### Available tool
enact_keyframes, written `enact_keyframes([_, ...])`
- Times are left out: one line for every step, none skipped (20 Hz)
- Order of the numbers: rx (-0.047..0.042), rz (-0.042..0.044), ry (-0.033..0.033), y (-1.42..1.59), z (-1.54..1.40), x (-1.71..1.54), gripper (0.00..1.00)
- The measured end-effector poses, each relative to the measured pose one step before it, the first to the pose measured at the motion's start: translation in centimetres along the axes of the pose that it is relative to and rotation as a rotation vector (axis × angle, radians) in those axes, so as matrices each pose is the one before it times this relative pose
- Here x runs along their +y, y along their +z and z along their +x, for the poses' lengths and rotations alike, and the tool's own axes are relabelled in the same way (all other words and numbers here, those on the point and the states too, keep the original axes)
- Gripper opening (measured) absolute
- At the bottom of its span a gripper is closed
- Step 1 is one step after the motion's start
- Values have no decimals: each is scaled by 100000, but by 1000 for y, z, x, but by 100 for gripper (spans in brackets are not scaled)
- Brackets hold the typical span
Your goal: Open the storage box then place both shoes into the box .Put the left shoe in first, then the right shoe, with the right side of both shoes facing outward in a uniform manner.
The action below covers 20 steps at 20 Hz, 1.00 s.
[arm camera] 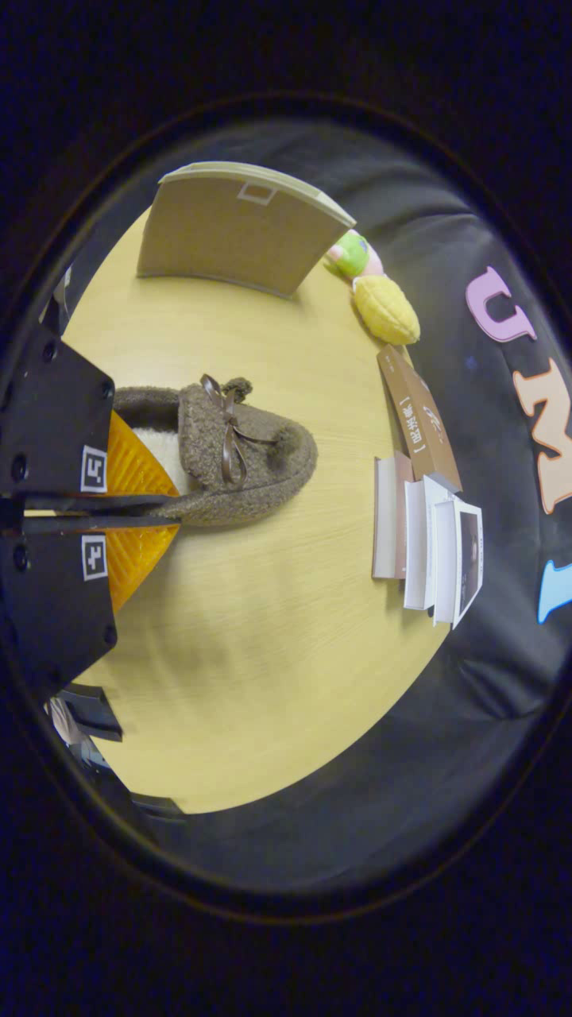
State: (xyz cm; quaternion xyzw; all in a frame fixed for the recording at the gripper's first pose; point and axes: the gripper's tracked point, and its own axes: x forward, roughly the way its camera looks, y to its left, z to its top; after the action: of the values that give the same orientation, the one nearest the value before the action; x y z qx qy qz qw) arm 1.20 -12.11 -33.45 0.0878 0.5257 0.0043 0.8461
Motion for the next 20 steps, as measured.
enact_keyframes([-975, 1151, 299, 293, -429, 317, 6])
enact_keyframes([-110, 1627, 500, 144, -334, 389, 6])
enact_keyframes([29, 2440, 943, 140, -486, 528, 6])
enact_keyframes([-574, 2336, 1119, 153, -455, 713, 6])
enact_keyframes([-454, 1423, 972, 166, -566, 716, 6])
enact_keyframes([-707, 980, 737, 249, -517, 786, 6])
enact_keyframes([-796, 243, 520, 203, -593, 884, 6])
enact_keyframes([-745, 215, 524, 241, -488, 757, 6])
enact_keyframes([-877, 392, 490, 302, -519, 932, 6])
enact_keyframes([-899, 859, 581, 224, -478, 931, 6])
enact_keyframes([-515, 635, 759, 226, -528, 1056, 6])
enact_keyframes([-932, 459, 741, 255, -539, 1052, 6])
enact_keyframes([-569, -4, 830, 218, -422, 1113, 6])
enact_keyframes([-795, 110, 765, 240, -457, 1145, 6])
enact_keyframes([-434, -228, 937, 163, -385, 1212, 6])
enact_keyframes([-638, -158, 1078, -324, 1591, 813, 6])
enact_keyframes([-858, -174, 994, 214, -299, 1250, 6])
enact_keyframes([-512, -98, 1121, 104, -311, 1266, 6])
enact_keyframes([-859, 149, 1289, 200, -237, 1340, 6])
enact_keyframes([-490, -89, 1301, 35, -245, 1227, 6])
